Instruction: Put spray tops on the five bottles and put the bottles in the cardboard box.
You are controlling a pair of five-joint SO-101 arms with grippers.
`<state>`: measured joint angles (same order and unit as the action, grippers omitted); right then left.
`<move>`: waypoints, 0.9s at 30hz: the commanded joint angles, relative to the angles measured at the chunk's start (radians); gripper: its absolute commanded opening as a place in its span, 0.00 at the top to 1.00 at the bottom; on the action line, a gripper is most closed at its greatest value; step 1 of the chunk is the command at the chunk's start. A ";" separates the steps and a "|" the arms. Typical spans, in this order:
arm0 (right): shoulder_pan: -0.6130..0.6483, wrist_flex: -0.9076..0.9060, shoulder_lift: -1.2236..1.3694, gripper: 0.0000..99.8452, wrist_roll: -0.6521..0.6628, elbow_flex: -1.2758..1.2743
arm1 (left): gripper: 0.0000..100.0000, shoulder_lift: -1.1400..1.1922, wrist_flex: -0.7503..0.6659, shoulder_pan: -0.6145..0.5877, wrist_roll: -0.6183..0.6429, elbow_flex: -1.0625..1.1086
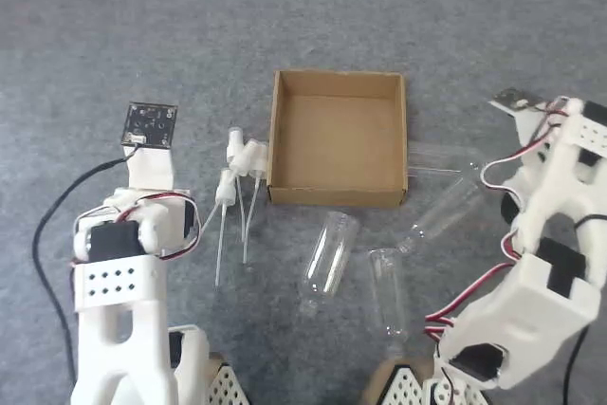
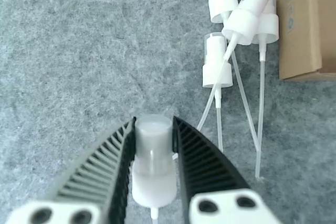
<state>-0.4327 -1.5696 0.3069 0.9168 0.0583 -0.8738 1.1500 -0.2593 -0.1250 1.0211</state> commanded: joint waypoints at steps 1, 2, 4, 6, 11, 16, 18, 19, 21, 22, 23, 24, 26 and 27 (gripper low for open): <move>-0.051 0.064 -0.056 0.72 0.089 -0.017 | 0.99 -0.031 -0.021 0.003 0.011 -0.010; -0.054 0.085 -0.053 0.72 0.089 -0.032 | 0.99 -0.031 -0.021 0.003 0.011 -0.010; -0.059 0.133 -0.047 0.72 0.075 -0.064 | 0.99 -0.031 -0.021 0.003 0.011 -0.010; -0.058 0.176 -0.044 0.72 0.051 -0.092 | 0.99 -0.031 -0.021 0.003 0.011 -0.010; -0.041 0.228 -0.044 0.72 0.037 -0.141 | 0.99 -0.031 -0.021 0.003 0.011 -0.010; -0.038 0.283 -0.044 0.81 -0.044 -0.144 | 0.99 -0.031 -0.021 0.002 0.011 -0.010; -0.039 0.280 -0.042 0.83 -0.052 -0.149 | 0.99 -0.031 -0.020 0.000 0.011 -0.010; -0.042 0.280 -0.042 0.83 -0.052 -0.160 | 0.99 -0.031 -0.020 0.000 0.011 -0.010; -0.044 0.280 -0.042 0.81 -0.052 -0.183 | 0.99 -0.031 -0.020 0.000 0.011 -0.010; -0.047 0.282 -0.042 0.80 -0.052 -0.196 | 0.99 -0.031 -0.020 0.000 0.011 -0.010; -0.047 0.285 -0.042 0.78 -0.052 -0.207 | 0.99 -0.031 -0.020 0.002 0.011 -0.010; -0.047 0.282 -0.044 0.76 -0.052 -0.218 | 0.99 -0.031 -0.020 0.002 0.011 -0.010; -0.048 0.282 -0.048 0.73 -0.057 -0.232 | 0.99 -0.031 -0.020 0.002 0.011 -0.010; -0.048 0.283 -0.051 0.73 -0.075 -0.235 | 0.99 -0.031 -0.020 0.002 0.011 -0.010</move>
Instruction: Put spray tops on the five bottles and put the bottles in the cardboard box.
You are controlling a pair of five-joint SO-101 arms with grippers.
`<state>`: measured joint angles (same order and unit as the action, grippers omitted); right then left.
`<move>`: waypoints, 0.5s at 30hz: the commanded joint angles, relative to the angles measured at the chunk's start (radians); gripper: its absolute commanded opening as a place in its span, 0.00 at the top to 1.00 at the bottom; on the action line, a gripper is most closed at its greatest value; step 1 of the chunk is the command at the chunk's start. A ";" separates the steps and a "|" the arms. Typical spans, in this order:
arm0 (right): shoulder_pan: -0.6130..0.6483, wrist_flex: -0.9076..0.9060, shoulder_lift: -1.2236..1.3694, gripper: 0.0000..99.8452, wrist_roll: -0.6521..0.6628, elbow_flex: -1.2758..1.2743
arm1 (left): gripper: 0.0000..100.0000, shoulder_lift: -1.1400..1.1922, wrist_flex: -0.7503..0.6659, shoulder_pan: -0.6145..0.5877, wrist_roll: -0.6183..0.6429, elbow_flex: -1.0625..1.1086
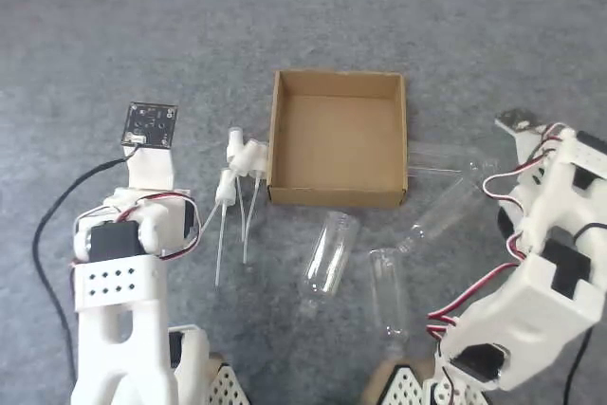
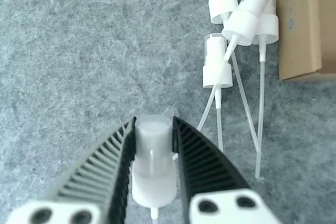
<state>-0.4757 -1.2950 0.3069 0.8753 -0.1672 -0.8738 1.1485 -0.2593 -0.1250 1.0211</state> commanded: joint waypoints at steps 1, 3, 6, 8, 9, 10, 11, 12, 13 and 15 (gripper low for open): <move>-0.007 0.007 -0.053 0.73 -0.057 -0.008 | 0.99 -0.031 -0.018 0.002 0.011 -0.010; -0.021 0.010 -0.056 0.73 -0.089 -0.003 | 0.99 -0.031 -0.018 0.002 0.011 -0.010; -0.031 0.018 -0.064 0.73 -0.112 -0.012 | 0.99 -0.031 -0.018 0.000 0.011 -0.010; -0.033 0.021 -0.062 0.73 -0.107 -0.020 | 0.99 -0.031 -0.018 0.000 0.011 -0.010; -0.033 0.035 -0.062 0.74 -0.110 -0.034 | 0.99 -0.031 -0.018 0.002 0.011 -0.010; -0.035 0.050 -0.067 0.75 -0.110 -0.049 | 0.99 -0.031 -0.018 0.002 0.011 -0.010; -0.038 0.067 -0.070 0.77 -0.110 -0.068 | 0.99 -0.031 -0.018 0.002 0.011 -0.010; -0.039 0.082 -0.071 0.79 -0.112 -0.080 | 0.99 -0.031 -0.018 0.000 0.011 -0.010; -0.042 0.099 -0.071 0.82 -0.112 -0.091 | 0.99 -0.031 -0.018 0.000 0.011 -0.010; -0.044 0.120 -0.068 0.85 -0.112 -0.103 | 0.99 -0.031 -0.018 0.000 0.011 -0.010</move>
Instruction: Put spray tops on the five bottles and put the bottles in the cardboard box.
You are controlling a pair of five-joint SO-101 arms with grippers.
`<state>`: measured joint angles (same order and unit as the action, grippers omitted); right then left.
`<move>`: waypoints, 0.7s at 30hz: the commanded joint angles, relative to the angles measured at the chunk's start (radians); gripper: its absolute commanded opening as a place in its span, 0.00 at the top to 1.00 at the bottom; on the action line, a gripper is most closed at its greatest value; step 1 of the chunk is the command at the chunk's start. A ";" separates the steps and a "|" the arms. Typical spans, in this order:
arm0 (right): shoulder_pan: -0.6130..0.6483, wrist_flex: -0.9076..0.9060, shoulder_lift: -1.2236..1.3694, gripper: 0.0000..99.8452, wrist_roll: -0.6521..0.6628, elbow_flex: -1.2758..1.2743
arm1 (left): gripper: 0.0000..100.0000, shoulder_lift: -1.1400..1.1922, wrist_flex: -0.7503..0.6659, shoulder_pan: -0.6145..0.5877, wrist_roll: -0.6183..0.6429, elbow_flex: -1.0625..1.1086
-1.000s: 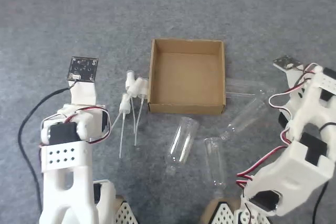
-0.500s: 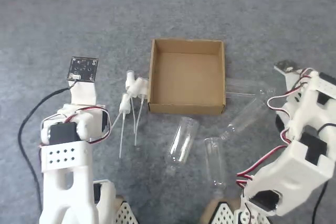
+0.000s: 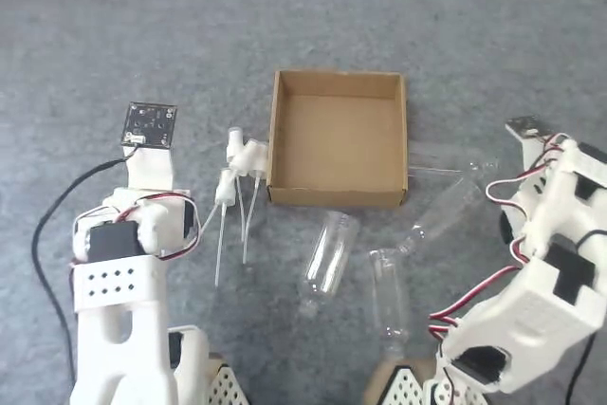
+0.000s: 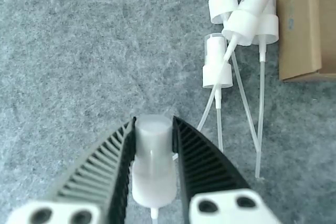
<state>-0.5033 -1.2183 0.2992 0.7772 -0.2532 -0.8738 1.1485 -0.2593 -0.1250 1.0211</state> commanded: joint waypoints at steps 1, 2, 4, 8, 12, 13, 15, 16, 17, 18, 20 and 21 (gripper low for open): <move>-0.016 0.045 -0.062 0.87 -0.014 -0.017 | 0.99 -0.031 -0.018 0.000 0.011 -0.010; -0.016 0.044 -0.065 0.89 -0.014 -0.011 | 0.99 -0.031 -0.018 0.000 0.011 -0.010; -0.015 0.035 -0.082 0.94 -0.014 0.009 | 0.99 -0.032 -0.020 -0.003 0.012 -0.012; 0.010 -0.019 -0.185 0.99 -0.046 0.069 | 0.99 -0.032 -0.018 -0.002 0.011 -0.059; 0.082 -0.045 -0.369 0.99 -0.149 0.086 | 0.99 -0.032 0.026 0.000 0.014 -0.179; 0.111 -0.053 -0.423 0.99 -0.173 0.078 | 0.99 -0.032 0.046 0.002 0.014 -0.214; 0.183 -0.065 -0.526 0.99 -0.219 0.052 | 0.99 -0.032 0.081 0.003 0.015 -0.285; 0.226 -0.067 -0.579 0.99 -0.249 0.035 | 0.99 -0.032 0.094 0.003 0.015 -0.317; 0.272 -0.065 -0.628 0.99 -0.276 0.015 | 0.99 -0.032 0.106 0.000 0.015 -0.349; 0.320 -0.064 -0.677 0.99 -0.304 -0.006 | 0.99 -0.032 0.118 -0.003 0.017 -0.381; 0.420 -0.062 -0.768 0.99 -0.367 -0.043 | 0.99 -0.040 0.149 -0.003 0.046 -0.455; 0.475 -0.062 -0.808 0.99 -0.399 -0.060 | 0.99 -0.055 0.164 -0.003 0.078 -0.490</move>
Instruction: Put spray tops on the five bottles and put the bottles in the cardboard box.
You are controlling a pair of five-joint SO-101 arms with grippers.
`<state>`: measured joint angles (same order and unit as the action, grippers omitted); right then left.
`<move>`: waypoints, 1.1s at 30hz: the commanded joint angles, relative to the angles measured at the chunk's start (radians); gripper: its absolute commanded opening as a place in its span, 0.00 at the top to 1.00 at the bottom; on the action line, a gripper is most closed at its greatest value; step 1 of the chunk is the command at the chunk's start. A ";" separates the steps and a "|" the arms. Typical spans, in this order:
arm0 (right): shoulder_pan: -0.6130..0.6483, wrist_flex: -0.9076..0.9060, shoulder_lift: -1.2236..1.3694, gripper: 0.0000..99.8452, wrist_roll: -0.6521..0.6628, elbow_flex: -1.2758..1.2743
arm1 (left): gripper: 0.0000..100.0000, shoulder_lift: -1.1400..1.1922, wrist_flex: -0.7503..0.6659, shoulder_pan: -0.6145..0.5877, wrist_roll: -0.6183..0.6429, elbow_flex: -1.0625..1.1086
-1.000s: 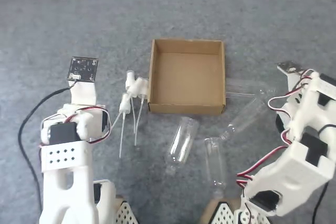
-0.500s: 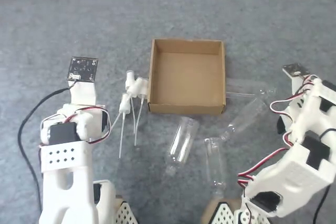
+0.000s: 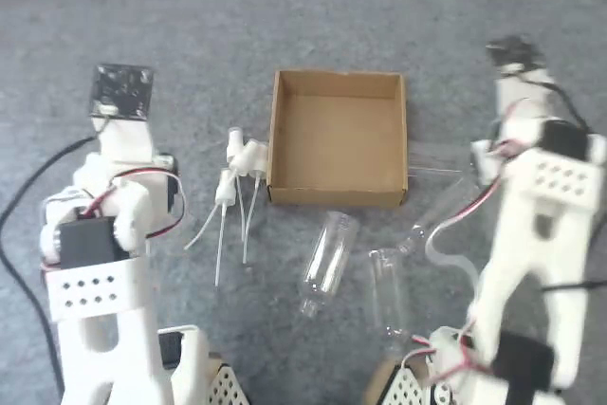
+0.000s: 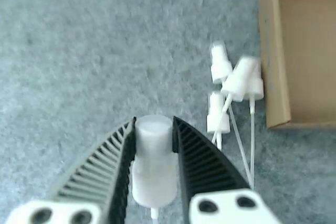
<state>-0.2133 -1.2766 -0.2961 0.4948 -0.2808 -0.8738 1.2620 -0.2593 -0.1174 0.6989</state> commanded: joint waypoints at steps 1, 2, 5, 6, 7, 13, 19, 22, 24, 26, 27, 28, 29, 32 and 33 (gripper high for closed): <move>0.245 -0.004 -0.246 0.99 -0.146 -0.048 | 0.99 -0.078 0.063 0.002 0.095 -0.200; 0.311 -0.002 -0.278 0.99 -0.172 -0.061 | 0.99 -0.107 0.072 0.005 0.109 -0.234; 0.515 -0.001 -0.355 0.99 -0.229 -0.094 | 0.99 -0.198 0.072 0.006 0.114 -0.317; 0.585 0.004 -0.371 0.99 -0.247 -0.098 | 0.99 -0.222 0.071 0.006 0.114 -0.344; 0.648 0.018 -0.383 0.99 -0.269 -0.107 | 0.99 -0.239 0.071 0.006 0.114 -0.369; 0.926 0.237 -0.406 0.99 -0.347 -0.238 | 0.99 -0.222 0.064 0.009 0.207 -0.515; 1.047 0.412 -0.406 0.99 -0.347 -0.396 | 0.99 -0.184 -0.021 0.175 0.344 -0.564; 1.061 0.420 -0.406 0.99 -0.339 -0.413 | 0.99 -0.167 -0.054 0.236 0.397 -0.559; 1.076 0.424 -0.407 0.99 -0.339 -0.413 | 0.99 -0.155 -0.057 0.258 0.427 -0.559; 1.087 0.424 -0.414 0.99 -0.339 -0.414 | 0.99 -0.144 -0.060 0.261 0.466 -0.559; 1.096 0.424 -0.414 0.99 -0.339 -0.414 | 0.99 -0.141 -0.081 0.261 0.493 -0.559; 1.107 0.426 -0.412 0.99 -0.342 -0.414 | 0.99 -0.137 -0.104 0.261 0.512 -0.559; 1.118 0.427 -0.414 0.99 -0.348 -0.414 | 0.99 -0.133 -0.129 0.261 0.525 -0.559; 1.144 0.483 -0.426 0.99 -0.371 -0.446 | 0.99 -0.114 -0.172 0.262 0.537 -0.558; 1.150 0.522 -0.435 0.99 -0.384 -0.470 | 0.99 -0.104 -0.180 0.262 0.551 -0.558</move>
<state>0.9053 -0.8577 -0.6644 0.1603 -0.7135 -1.0226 1.1469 -0.0077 0.3951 0.1741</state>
